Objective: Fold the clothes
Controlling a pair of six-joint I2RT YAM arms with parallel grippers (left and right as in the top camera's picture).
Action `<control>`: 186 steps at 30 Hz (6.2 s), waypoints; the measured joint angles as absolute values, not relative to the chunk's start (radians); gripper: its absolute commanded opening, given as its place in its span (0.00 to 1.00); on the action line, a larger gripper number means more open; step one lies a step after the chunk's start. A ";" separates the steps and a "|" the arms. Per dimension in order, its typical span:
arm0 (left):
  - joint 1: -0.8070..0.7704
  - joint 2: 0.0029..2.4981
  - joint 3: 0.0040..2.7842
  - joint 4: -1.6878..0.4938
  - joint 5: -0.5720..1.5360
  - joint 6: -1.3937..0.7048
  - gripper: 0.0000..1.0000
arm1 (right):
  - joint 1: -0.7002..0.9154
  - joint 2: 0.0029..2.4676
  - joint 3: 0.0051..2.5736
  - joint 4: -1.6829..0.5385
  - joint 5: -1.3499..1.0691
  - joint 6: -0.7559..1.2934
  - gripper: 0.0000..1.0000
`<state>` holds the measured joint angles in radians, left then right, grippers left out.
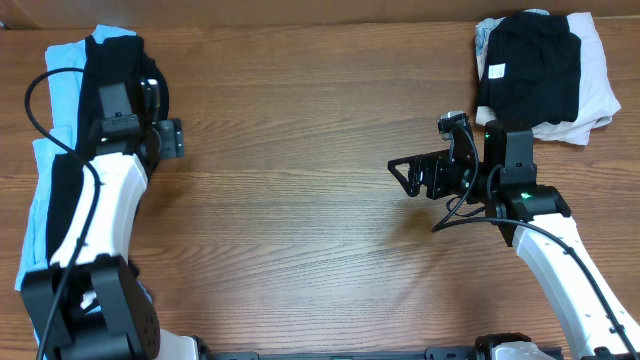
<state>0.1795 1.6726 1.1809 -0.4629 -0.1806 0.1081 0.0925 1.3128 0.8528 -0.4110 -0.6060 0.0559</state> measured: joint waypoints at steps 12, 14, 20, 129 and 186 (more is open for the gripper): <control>0.270 1.819 1.182 -0.470 -0.204 0.120 0.70 | 0.093 1.313 0.853 -0.414 -0.596 0.057 0.89; 0.269 1.856 1.182 -0.469 -0.203 0.124 0.70 | 0.093 1.313 0.853 -0.423 -0.586 0.057 0.89; 0.269 1.928 1.182 -0.462 -0.204 0.132 0.56 | 0.092 1.313 0.853 -0.451 -0.570 0.057 0.88; -0.189 2.096 1.469 -0.764 0.105 0.007 1.00 | 0.021 1.313 0.853 -0.487 -0.516 0.105 0.76; 0.398 2.107 1.502 -0.709 -0.442 0.167 1.00 | 0.021 1.313 0.853 -0.448 -0.462 0.106 0.82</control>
